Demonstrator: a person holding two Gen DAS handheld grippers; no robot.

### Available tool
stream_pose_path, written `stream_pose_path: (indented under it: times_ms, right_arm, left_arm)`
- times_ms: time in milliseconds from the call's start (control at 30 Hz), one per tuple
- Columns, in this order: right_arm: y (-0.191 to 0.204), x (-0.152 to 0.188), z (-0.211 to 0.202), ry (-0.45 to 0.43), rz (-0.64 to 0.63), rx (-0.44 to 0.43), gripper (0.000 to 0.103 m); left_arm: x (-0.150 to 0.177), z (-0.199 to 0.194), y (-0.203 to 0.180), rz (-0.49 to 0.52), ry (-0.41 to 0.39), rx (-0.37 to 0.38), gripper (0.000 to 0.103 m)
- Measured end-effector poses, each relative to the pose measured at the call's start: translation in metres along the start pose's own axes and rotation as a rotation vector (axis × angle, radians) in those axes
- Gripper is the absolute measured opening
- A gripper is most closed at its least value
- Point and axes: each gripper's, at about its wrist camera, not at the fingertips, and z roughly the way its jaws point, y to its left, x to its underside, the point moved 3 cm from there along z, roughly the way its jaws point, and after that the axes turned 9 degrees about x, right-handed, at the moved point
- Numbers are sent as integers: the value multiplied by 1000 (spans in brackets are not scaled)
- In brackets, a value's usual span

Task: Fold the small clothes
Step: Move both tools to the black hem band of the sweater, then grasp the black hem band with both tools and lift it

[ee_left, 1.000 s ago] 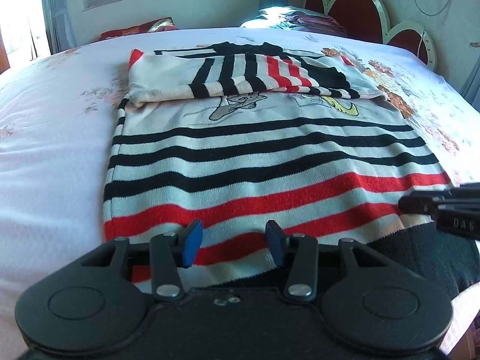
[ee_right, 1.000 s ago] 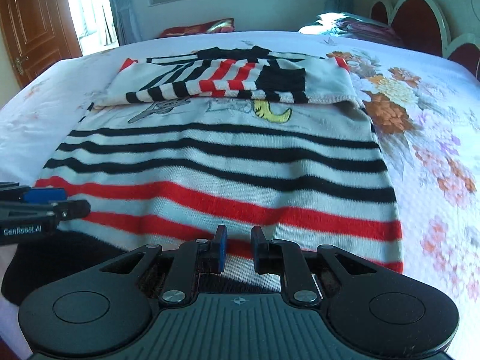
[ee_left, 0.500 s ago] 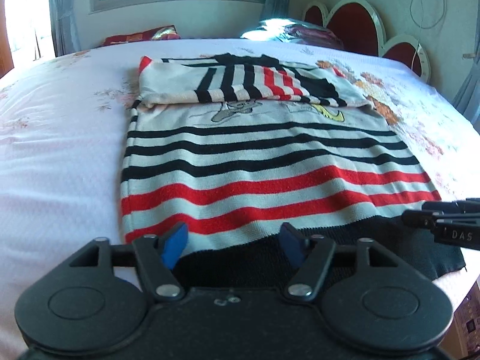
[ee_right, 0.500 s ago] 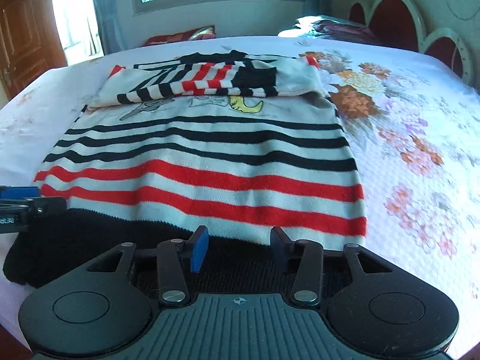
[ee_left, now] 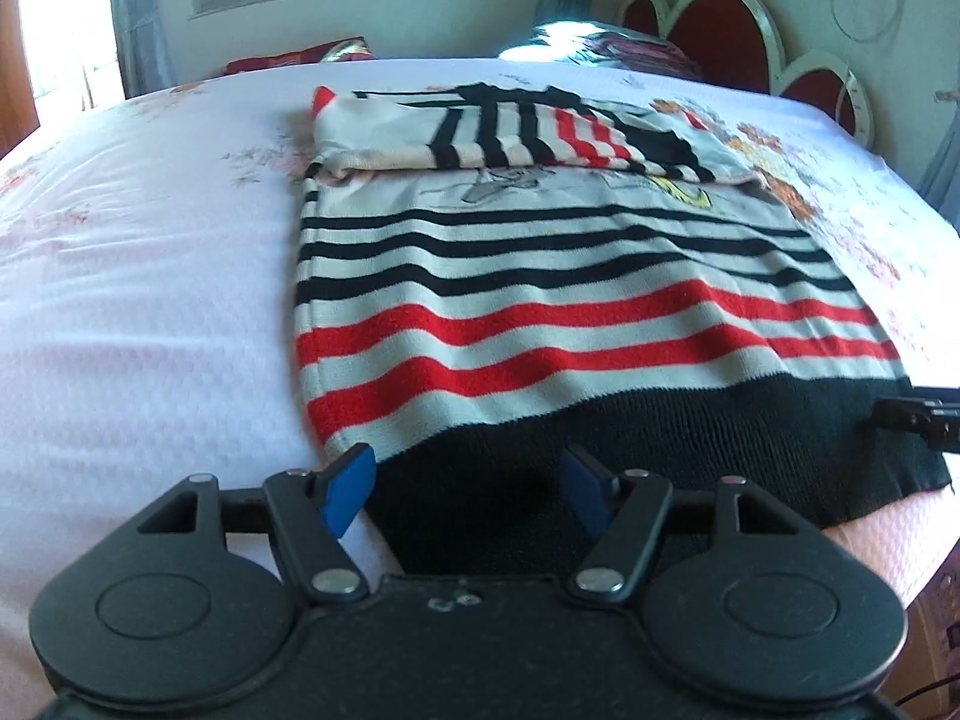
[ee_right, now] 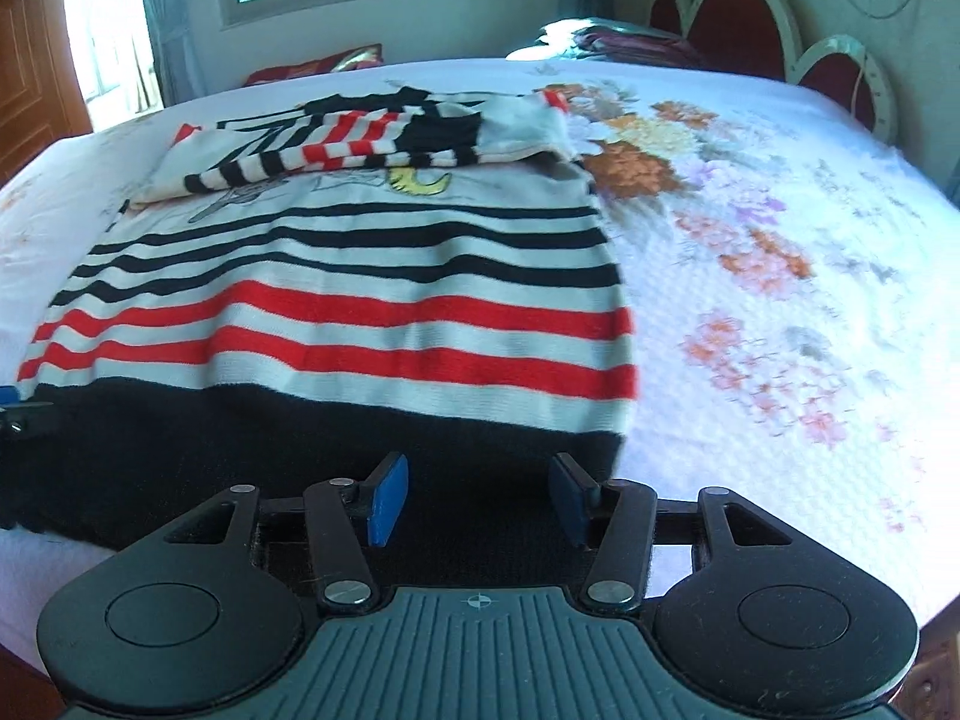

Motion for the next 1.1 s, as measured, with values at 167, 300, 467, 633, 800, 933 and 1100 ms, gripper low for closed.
stream_pose_path:
  times_ms: [167,300,467,633,800,933,1100]
  right_arm:
    - [-19,1,2,17,44,45,55]
    - [-30,2,1,17,63,72,61]
    - [-33,7,4,42,86,66,64]
    - [-30,9,2,53,101,38,64]
    - [-31,10,3,71,131,14,64]
    - [-31,10,2,70,134,1,52]
    - [-29,10,4,79,131,-14,44]
  left_arm:
    - [1,-3,14,-37,-2,-17,67]
    - [6,-3,26,-71,9,-13,65]
    - [11,-3,28,-81,19,12,63]
    - [17,-6,25,-86,28,42,66]
    - [18,-6,21,-98,42,83,66]
    - [20,-8,23,-136,43,124,58]
    - [19,-9,25,-159,55,172,47]
